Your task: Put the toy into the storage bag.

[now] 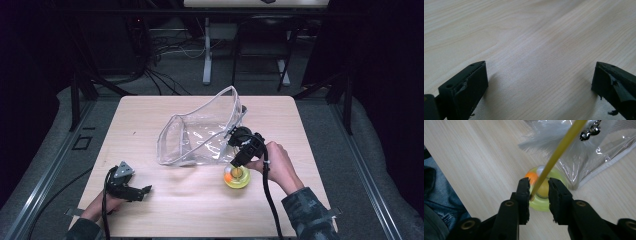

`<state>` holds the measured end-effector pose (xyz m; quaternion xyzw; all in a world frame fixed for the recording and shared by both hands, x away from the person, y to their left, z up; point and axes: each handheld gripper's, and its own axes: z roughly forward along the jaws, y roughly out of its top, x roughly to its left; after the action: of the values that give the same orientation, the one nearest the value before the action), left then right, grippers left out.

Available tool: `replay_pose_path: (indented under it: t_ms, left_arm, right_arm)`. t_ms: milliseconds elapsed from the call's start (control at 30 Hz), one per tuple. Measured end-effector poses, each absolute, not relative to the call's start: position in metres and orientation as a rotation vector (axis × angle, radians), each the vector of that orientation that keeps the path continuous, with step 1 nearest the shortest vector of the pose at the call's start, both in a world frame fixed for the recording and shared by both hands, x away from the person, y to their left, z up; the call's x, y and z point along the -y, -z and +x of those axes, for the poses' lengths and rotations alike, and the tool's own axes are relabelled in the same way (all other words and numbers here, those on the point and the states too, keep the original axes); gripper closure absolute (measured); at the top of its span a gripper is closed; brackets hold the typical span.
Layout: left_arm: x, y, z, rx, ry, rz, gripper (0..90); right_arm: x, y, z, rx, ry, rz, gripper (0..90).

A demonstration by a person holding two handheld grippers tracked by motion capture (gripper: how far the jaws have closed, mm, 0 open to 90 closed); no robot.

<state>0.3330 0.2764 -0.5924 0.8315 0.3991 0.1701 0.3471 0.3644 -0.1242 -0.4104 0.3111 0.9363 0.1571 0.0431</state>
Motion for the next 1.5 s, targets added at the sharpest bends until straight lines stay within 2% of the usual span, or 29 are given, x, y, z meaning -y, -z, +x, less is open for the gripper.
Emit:
replay_pose_path:
  t_ms: [167,333,967,1500]
  left_arm:
    - [-0.276,0.592,0.333,-1.035,-0.441,2.157,0.2]
    - [-0.276,0.592,0.333,-1.035,-0.441,2.157,0.3]
    - [-0.276,0.592,0.333,-1.033,-0.440,2.158,0.2]
    - [-0.276,0.592,0.333,-1.033,-0.439,2.157,0.2]
  right_arm:
    - [0.123,0.411,0.364,-2.849,-0.480,0.949,84.0]
    - [0.123,0.411,0.364,-2.840,-0.478,0.940,87.4]
    - [0.136,0.399,0.365,-2.845,-0.458,0.965,87.8]
    - [0.163,0.381,0.372,-2.816,-0.454,1.045,87.8]
